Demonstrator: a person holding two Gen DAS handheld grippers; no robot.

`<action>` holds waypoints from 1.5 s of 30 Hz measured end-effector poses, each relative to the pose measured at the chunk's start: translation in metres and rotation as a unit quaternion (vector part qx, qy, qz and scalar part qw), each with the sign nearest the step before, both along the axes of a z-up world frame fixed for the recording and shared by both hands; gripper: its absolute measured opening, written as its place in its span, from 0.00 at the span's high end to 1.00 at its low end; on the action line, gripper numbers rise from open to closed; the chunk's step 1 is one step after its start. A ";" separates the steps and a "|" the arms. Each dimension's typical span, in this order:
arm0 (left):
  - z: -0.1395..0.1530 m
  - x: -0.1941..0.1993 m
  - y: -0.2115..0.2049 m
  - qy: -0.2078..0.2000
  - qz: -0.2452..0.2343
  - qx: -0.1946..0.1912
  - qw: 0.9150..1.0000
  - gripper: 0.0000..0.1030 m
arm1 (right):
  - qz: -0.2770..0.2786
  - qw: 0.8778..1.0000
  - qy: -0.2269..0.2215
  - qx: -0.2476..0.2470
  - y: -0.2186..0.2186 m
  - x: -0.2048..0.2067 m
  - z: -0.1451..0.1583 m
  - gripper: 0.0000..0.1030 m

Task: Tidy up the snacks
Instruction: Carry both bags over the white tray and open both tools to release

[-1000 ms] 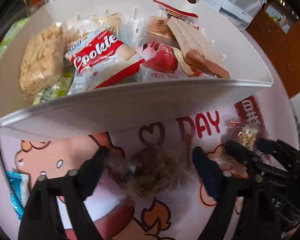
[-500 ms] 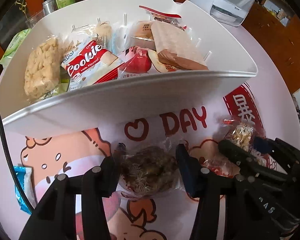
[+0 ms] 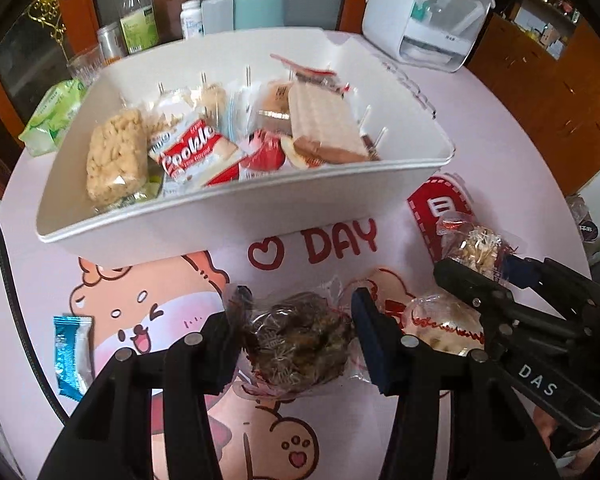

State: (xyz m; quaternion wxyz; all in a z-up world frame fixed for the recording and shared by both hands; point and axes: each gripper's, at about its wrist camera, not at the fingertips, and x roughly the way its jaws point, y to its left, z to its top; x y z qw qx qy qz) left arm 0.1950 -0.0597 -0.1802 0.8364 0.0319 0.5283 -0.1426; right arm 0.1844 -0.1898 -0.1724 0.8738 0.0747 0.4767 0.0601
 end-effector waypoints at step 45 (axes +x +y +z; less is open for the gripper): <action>0.127 0.135 0.076 -0.160 0.063 0.063 0.983 0.50 | -0.012 0.992 -0.098 -0.083 0.073 0.150 0.085 0.52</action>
